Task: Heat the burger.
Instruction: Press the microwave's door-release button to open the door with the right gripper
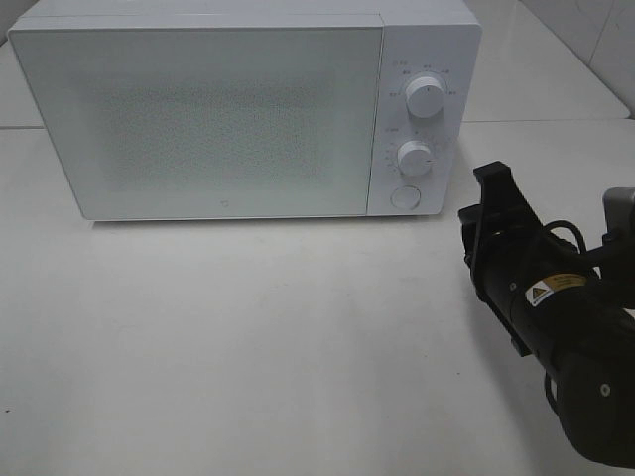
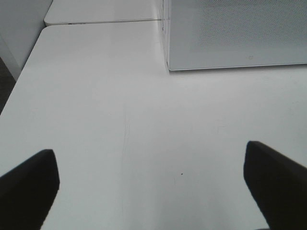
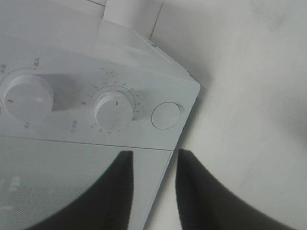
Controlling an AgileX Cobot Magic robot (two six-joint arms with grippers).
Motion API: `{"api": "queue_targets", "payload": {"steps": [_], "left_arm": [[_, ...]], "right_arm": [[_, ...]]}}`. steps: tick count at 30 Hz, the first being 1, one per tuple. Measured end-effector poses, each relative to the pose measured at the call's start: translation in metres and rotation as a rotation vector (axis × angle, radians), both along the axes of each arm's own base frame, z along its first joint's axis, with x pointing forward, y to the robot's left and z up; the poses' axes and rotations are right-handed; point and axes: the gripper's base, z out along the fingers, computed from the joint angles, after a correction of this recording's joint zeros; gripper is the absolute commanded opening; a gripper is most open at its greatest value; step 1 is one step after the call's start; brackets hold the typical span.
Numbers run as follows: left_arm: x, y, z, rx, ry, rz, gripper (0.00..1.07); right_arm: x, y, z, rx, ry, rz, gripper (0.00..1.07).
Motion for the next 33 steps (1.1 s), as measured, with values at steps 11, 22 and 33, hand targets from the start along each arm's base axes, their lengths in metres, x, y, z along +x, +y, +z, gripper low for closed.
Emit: {"api": "queue_targets", "payload": {"steps": [11,22,33], "left_arm": [[0.0,0.0,0.0,0.0,0.0,0.0,1.0],[0.0,0.0,0.0,0.0,0.0,0.0,1.0],[0.0,0.0,0.0,0.0,0.0,0.0,1.0]], "right_arm": [[0.001,0.001,0.0,0.313,0.008,-0.104,0.0],[0.001,0.001,-0.004,0.333,0.045,-0.121,0.0],[0.025,0.022,-0.022,0.308,0.128,-0.093,0.0]]}}
